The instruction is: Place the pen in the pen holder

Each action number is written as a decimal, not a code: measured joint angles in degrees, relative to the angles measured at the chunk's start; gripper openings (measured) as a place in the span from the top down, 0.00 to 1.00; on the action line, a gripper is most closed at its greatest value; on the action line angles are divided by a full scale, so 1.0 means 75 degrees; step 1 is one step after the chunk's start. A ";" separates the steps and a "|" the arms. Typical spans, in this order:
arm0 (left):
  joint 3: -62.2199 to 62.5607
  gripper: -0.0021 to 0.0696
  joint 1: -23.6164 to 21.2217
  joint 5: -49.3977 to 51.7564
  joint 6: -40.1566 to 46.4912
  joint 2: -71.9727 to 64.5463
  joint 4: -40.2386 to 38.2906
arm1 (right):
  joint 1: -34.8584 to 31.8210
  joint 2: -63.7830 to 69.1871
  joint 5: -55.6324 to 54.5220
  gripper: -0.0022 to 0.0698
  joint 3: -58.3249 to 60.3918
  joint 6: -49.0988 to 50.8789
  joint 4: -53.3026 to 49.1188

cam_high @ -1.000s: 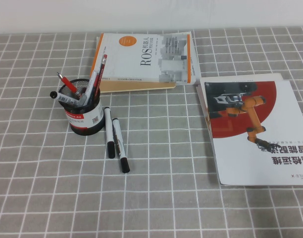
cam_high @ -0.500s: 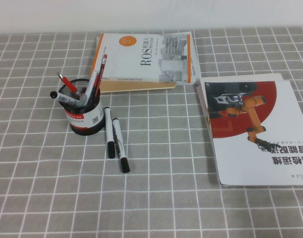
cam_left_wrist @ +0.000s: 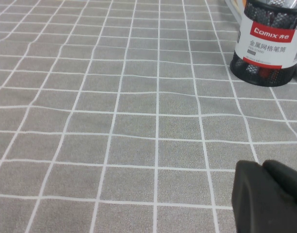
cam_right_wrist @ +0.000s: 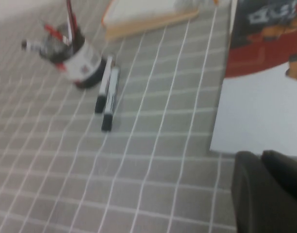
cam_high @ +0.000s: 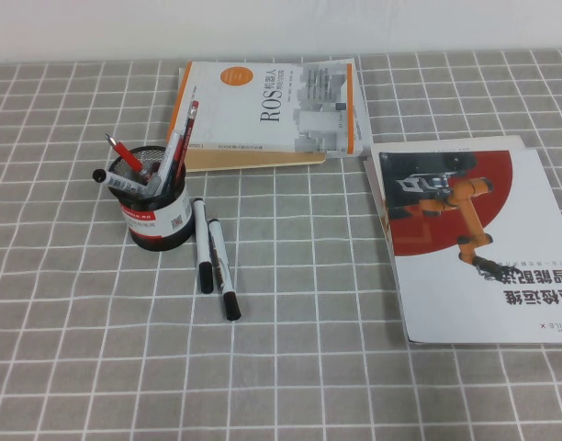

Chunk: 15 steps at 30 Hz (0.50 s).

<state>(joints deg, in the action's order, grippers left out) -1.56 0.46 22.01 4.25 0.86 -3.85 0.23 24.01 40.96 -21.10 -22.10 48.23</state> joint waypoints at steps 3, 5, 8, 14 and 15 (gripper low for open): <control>0.0000 0.98 0.0000 0.0000 0.0000 0.0000 0.0000 | 0.0000 0.1071 0.0595 0.99 -0.0803 -0.0334 -0.0137; 0.0000 0.98 0.0000 0.0000 0.0000 0.0000 0.0000 | 0.0000 0.1713 0.1016 0.99 -0.1244 -0.0496 -0.0191; 0.0000 0.98 0.0000 0.0000 0.0000 0.0000 0.0000 | 0.0000 0.2671 0.1744 0.99 -0.1904 -0.0696 -0.0284; 0.0000 0.98 0.0000 0.0000 0.0000 0.0000 0.0000 | 0.0279 0.3774 0.2417 0.99 -0.2890 -0.0699 -0.0883; 0.0000 0.98 0.0000 0.0000 0.0000 0.0000 0.0000 | 0.0566 0.4018 0.2417 0.99 -0.3102 -0.0478 -0.1233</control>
<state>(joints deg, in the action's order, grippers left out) -1.56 0.46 22.01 4.25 0.86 -3.85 4.48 54.15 59.08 -44.36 -25.69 38.99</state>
